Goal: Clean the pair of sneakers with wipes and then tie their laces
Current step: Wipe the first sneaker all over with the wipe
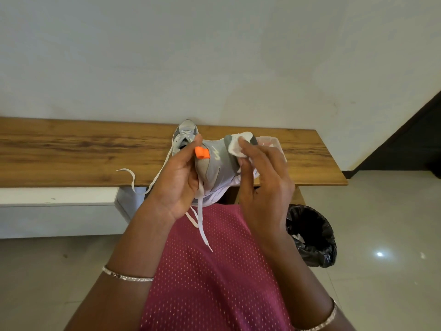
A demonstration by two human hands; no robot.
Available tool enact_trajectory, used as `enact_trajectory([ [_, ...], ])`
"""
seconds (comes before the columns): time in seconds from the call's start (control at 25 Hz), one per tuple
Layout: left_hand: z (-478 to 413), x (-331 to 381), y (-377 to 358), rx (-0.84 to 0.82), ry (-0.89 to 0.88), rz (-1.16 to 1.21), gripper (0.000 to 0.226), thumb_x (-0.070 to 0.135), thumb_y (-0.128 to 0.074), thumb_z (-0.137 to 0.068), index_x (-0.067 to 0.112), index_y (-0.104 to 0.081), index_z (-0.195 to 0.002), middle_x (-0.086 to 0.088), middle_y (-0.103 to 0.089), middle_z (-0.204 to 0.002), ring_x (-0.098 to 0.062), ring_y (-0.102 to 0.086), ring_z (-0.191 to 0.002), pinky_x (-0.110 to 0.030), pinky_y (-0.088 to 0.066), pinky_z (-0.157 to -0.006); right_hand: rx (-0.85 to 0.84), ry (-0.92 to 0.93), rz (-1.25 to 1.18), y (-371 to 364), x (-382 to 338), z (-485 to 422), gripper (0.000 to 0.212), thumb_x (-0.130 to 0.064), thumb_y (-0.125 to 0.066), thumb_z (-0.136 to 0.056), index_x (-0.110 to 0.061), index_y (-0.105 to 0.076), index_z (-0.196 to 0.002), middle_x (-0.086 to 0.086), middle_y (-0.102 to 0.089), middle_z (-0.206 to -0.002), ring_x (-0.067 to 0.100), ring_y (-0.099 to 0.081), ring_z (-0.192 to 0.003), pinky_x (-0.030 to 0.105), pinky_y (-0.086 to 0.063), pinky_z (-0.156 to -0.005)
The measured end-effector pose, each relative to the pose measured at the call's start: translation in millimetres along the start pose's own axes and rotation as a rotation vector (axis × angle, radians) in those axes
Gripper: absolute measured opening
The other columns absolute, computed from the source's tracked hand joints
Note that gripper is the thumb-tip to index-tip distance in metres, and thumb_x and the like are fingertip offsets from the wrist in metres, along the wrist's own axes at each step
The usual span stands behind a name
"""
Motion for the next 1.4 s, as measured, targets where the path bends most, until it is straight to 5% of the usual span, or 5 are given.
enact_trajectory([
  [0.48,-1.5,0.8,-6.8,-0.004,0.097,-0.033,0.035,0.041,-0.063,-0.093,0.011,-0.058,-0.109,-0.014,-0.051,-0.101,-0.019,-0.057,-0.088,-0.043,-0.049,-0.101,-0.043,0.058,-0.063,-14.5,-33.0,15.7,0.015,-0.004,-0.065,-0.094,-0.003,-0.075,-0.104,0.013,-0.066,-0.110,0.022,-0.062,-0.103,0.029,-0.053,-0.081],
  [0.68,1.3,4.2,-10.4,0.018,0.005,-0.181,0.039,0.025,-0.047,-0.104,0.013,-0.064,-0.071,0.001,-0.059,-0.062,-0.007,-0.060,-0.054,-0.019,-0.052,-0.050,-0.045,0.168,0.058,-21.6,-43.5,23.5,0.016,-0.006,-0.069,-0.092,0.000,-0.074,-0.107,0.014,-0.070,-0.105,0.025,-0.063,-0.096,0.032,-0.051,-0.084],
  [0.88,4.2,7.3,-13.0,0.016,0.019,-0.190,0.043,0.032,-0.048,-0.104,-0.007,-0.063,-0.115,-0.018,-0.060,-0.098,-0.018,-0.061,-0.078,-0.023,-0.053,-0.060,-0.081,0.185,0.078,-26.1,-40.4,48.7,0.014,-0.004,-0.067,-0.093,0.001,-0.074,-0.104,0.015,-0.069,-0.103,0.025,-0.063,-0.091,0.034,-0.052,-0.079],
  [1.04,7.2,7.2,-19.8,-0.031,-0.028,-0.165,0.045,0.024,-0.047,-0.104,0.010,-0.070,-0.068,-0.001,-0.065,-0.063,-0.007,-0.064,-0.054,-0.018,-0.052,-0.050,0.041,0.156,0.028,-12.0,-47.0,18.9,0.019,-0.013,-0.062,-0.098,0.000,-0.074,-0.103,0.015,-0.069,-0.099,0.023,-0.063,-0.091,0.027,-0.051,-0.082],
  [1.4,3.9,13.6,-0.2,0.007,-0.081,-0.222,0.029,0.029,-0.052,-0.102,0.005,-0.066,-0.094,-0.008,-0.070,-0.080,-0.018,-0.069,-0.068,-0.034,-0.060,-0.063,-0.053,0.049,0.048,-18.6,-11.0,46.9,0.013,0.002,-0.067,-0.089,-0.003,-0.070,-0.100,0.009,-0.068,-0.097,0.019,-0.061,-0.092,0.030,-0.052,-0.079],
])
Point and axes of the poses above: each hand's wrist, its own z-axis away from the middle knuckle, its own y-axis out of the back of the hand, x = y × z, the point moved 8 cm from there along -z, towards the middle knuckle
